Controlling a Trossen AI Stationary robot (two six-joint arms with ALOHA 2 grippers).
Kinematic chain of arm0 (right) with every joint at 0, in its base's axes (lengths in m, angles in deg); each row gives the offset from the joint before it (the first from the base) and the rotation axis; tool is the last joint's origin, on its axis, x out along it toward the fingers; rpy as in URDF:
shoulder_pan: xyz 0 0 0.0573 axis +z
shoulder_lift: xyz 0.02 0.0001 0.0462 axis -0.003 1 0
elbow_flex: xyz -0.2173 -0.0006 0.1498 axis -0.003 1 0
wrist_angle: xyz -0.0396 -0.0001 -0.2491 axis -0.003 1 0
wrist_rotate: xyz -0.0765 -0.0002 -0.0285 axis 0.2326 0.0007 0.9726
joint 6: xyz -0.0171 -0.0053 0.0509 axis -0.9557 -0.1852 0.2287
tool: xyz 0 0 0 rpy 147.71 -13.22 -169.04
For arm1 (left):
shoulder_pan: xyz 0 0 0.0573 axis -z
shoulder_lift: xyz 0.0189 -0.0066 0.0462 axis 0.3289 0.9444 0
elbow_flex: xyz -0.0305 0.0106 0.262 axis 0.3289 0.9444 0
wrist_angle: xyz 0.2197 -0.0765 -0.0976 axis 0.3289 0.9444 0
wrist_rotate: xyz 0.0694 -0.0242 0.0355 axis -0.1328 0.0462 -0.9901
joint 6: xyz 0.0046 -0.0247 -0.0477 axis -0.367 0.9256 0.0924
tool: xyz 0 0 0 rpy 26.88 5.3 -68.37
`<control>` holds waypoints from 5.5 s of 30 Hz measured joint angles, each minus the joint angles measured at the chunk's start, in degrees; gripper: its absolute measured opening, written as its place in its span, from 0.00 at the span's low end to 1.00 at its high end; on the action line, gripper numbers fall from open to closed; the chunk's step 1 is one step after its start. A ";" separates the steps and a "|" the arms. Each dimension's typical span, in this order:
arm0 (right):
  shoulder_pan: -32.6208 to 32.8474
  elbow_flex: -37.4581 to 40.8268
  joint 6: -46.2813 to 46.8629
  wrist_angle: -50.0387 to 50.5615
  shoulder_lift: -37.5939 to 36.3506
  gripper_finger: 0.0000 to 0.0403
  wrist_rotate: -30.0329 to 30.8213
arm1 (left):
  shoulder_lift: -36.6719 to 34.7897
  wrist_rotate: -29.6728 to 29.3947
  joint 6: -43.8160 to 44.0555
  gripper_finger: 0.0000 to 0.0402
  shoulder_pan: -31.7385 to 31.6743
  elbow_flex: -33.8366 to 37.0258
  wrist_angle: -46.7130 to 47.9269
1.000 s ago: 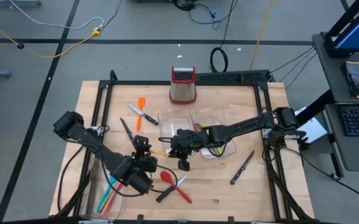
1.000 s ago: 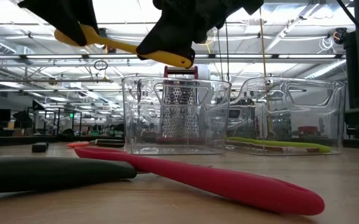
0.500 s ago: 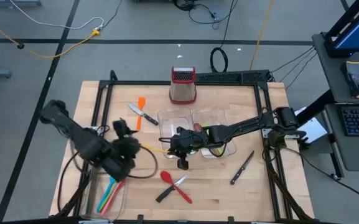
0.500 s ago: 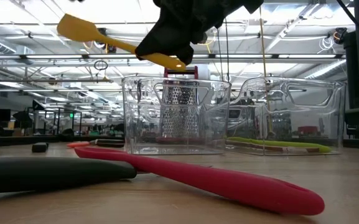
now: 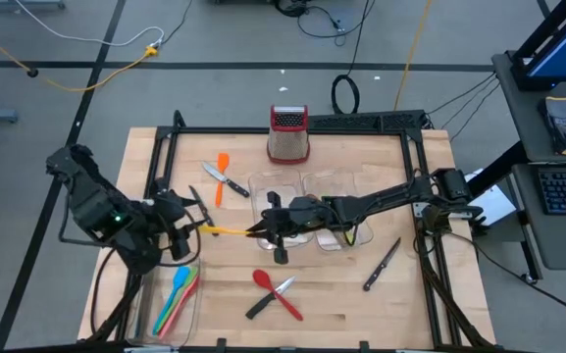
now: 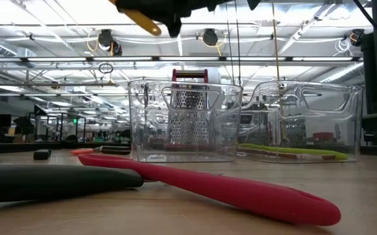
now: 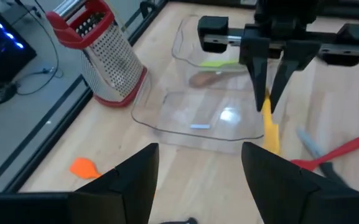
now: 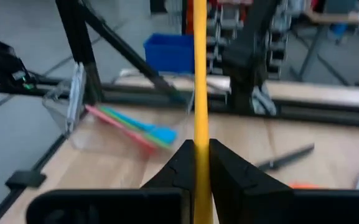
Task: Pick & Place Kitchen Items
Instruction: Put the yellow spatula into the left transparent bin
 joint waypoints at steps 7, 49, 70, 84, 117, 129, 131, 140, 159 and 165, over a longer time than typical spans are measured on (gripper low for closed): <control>0.09 0.06 -3.22 -11.60 0.04 0.04 -0.89 | -0.08 -6.59 3.68 0.54 5.58 -0.07 -0.05; 2.08 -0.19 -3.20 -28.50 -4.19 0.04 -8.81 | 2.57 -24.01 -18.88 0.54 15.07 0.15 -19.91; 8.07 3.49 -14.11 -30.54 -4.11 0.04 -8.80 | 7.44 -5.69 -54.09 0.54 5.67 0.15 -57.50; 8.35 3.49 -15.16 -30.89 -4.07 0.04 -8.71 | 8.18 6.38 -59.95 0.54 0.32 0.15 -63.81; 8.31 3.52 -15.15 -24.07 -4.11 0.12 1.97 | 10.39 4.69 -48.42 0.01 -4.42 0.24 -51.63; 8.35 3.49 -13.88 -4.10 -5.10 0.24 11.06 | 9.73 4.24 -15.23 0.01 -4.37 0.17 -30.98; 8.33 3.47 -14.71 -0.75 -5.75 0.26 10.89 | 9.32 7.41 -9.08 0.00 -4.75 0.17 -28.11; 8.32 3.42 -15.17 6.98 -7.46 0.26 10.83 | 8.64 28.46 22.50 0.00 -6.63 0.15 -11.79; 8.83 7.70 -16.11 11.08 -12.49 0.24 10.50 | 11.55 49.50 68.70 0.00 8.58 3.66 -1.65; 8.85 15.43 -15.16 0.95 -17.16 0.24 10.73 | 12.57 54.57 71.94 0.00 10.48 10.49 -10.77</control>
